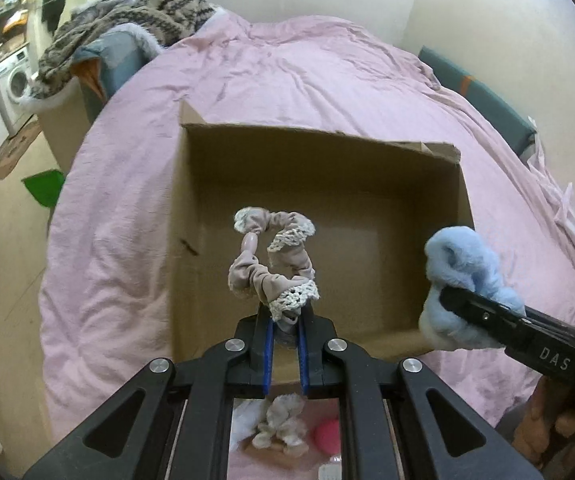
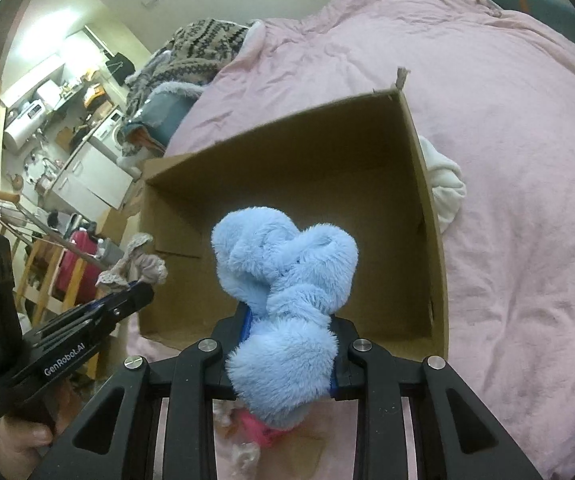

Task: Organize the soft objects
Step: 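Carry both items into the cardboard box and open both tools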

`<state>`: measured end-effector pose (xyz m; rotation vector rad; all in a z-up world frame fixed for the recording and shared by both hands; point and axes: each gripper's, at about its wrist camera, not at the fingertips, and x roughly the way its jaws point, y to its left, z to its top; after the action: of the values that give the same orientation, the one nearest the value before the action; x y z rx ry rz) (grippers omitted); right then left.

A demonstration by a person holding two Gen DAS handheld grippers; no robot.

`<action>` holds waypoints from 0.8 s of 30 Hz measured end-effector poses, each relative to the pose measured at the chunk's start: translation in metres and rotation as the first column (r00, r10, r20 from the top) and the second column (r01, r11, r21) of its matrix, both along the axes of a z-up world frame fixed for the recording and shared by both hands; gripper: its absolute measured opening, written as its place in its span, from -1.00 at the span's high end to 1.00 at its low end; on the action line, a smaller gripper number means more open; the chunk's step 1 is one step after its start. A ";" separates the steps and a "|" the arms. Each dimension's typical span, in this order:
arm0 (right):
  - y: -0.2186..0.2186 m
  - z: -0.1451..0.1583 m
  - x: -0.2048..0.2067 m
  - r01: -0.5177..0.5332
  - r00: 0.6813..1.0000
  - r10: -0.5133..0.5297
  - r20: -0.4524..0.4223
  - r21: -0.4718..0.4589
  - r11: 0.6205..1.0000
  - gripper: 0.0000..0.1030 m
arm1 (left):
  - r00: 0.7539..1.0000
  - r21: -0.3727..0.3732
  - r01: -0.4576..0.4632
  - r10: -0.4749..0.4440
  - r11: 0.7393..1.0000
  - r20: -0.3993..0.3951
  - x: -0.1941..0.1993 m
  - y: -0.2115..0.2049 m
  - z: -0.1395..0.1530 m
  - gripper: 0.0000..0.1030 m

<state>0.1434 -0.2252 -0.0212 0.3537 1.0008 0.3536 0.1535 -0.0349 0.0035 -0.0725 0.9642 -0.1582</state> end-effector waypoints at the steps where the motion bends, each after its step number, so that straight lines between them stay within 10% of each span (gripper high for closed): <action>1: 0.002 -0.003 0.002 -0.001 1.000 0.001 -0.004 -0.014 1.000 0.40 | 1.000 0.008 0.001 -0.001 1.000 -0.001 -0.001 -0.002 -0.003 0.82; 24: 0.014 -0.016 -0.001 -0.001 1.000 0.002 0.014 -0.065 0.998 0.09 | 1.000 0.029 0.026 -0.026 0.999 0.000 -0.003 -0.005 -0.031 0.81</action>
<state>0.1427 -0.2109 -0.0374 0.2911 0.9970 0.3234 0.1503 -0.0396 -0.0277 -0.0332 0.9668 -0.1678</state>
